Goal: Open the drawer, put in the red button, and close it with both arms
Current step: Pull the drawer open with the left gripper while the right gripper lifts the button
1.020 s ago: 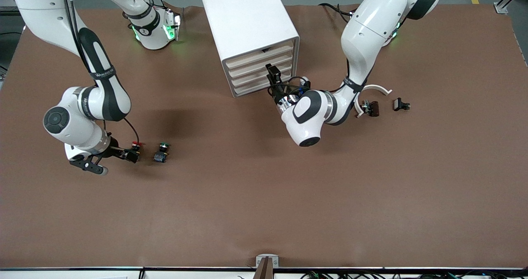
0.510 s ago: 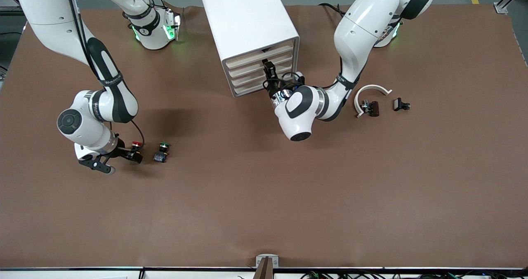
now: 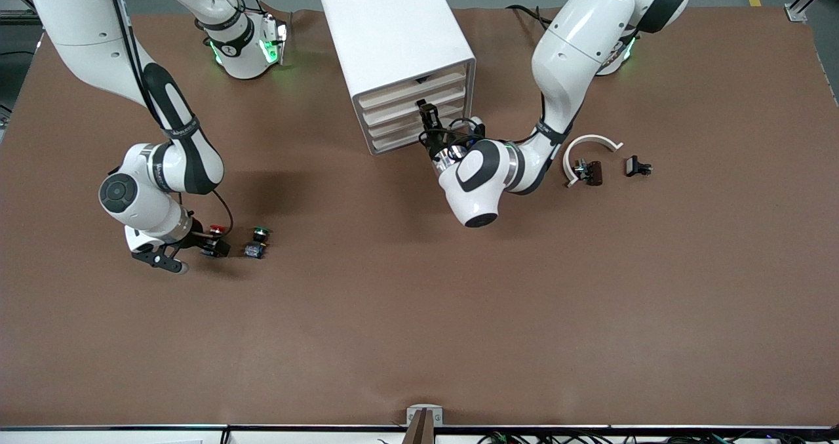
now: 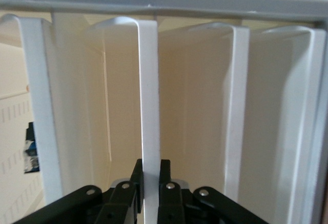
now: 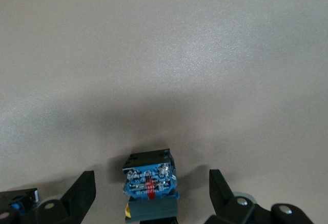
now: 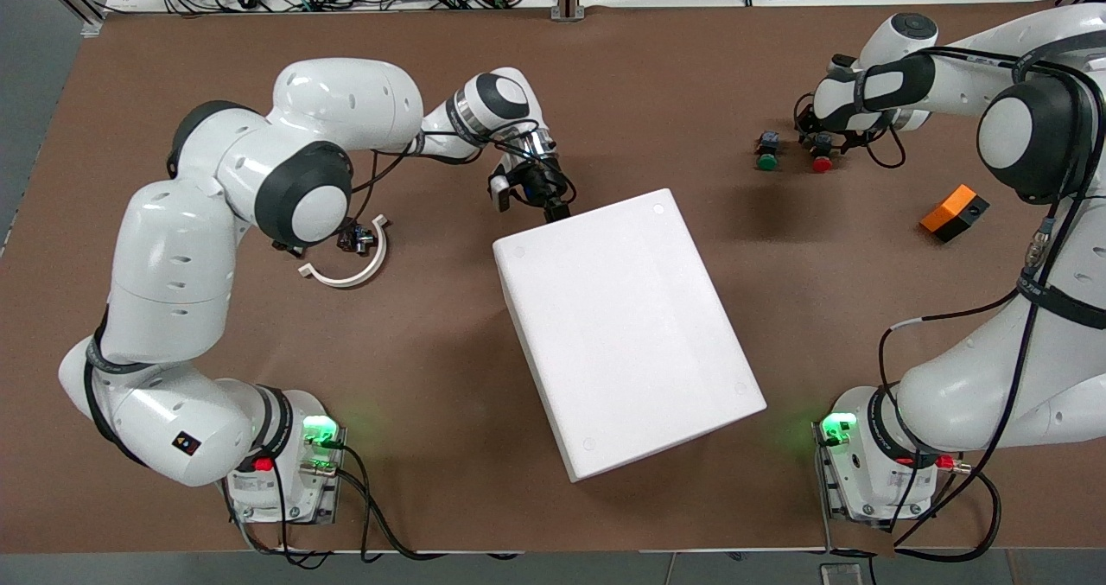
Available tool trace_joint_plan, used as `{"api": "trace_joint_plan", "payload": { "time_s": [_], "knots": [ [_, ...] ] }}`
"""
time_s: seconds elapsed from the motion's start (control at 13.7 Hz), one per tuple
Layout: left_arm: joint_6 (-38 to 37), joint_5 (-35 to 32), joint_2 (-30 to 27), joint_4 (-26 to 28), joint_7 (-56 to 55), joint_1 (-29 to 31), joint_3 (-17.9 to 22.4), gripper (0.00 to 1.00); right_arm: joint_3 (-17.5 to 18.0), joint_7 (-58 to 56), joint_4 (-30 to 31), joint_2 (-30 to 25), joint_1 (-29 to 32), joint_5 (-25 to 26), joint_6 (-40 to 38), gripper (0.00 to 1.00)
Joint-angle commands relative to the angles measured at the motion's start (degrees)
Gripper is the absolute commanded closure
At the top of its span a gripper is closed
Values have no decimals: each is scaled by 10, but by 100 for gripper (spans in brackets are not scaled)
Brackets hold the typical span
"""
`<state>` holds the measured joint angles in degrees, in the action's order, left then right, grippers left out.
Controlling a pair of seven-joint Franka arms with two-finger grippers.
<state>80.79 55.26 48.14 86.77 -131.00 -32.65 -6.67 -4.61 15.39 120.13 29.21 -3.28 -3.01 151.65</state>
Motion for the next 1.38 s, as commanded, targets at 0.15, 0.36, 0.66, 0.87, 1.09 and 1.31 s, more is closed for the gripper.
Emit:
{"api": "trace_joint_plan", "payload": {
  "time_s": [0.15,0.36,0.66,0.87,1.09,1.31],
  "knots": [
    [-2,16,-9,-29,-18,57,4,94,-1,5,8,-5,-2,4,0,100],
    [-1,17,-8,-51,-18,86,4,94,-1,7,-2,-30,-10,5,-56,100],
    [1,18,-5,-65,-15,113,4,90,0,85,-72,-92,-40,4,-253,100],
    [1,18,-6,-70,-13,123,4,0,2,194,-75,-148,-91,3,-306,100],
    [0,19,-9,-101,-15,131,3,0,3,278,-82,-186,-168,2,-334,100],
    [0,12,-10,-165,-1,140,26,0,4,395,-124,-199,-249,1,-378,100]
  ]
}}
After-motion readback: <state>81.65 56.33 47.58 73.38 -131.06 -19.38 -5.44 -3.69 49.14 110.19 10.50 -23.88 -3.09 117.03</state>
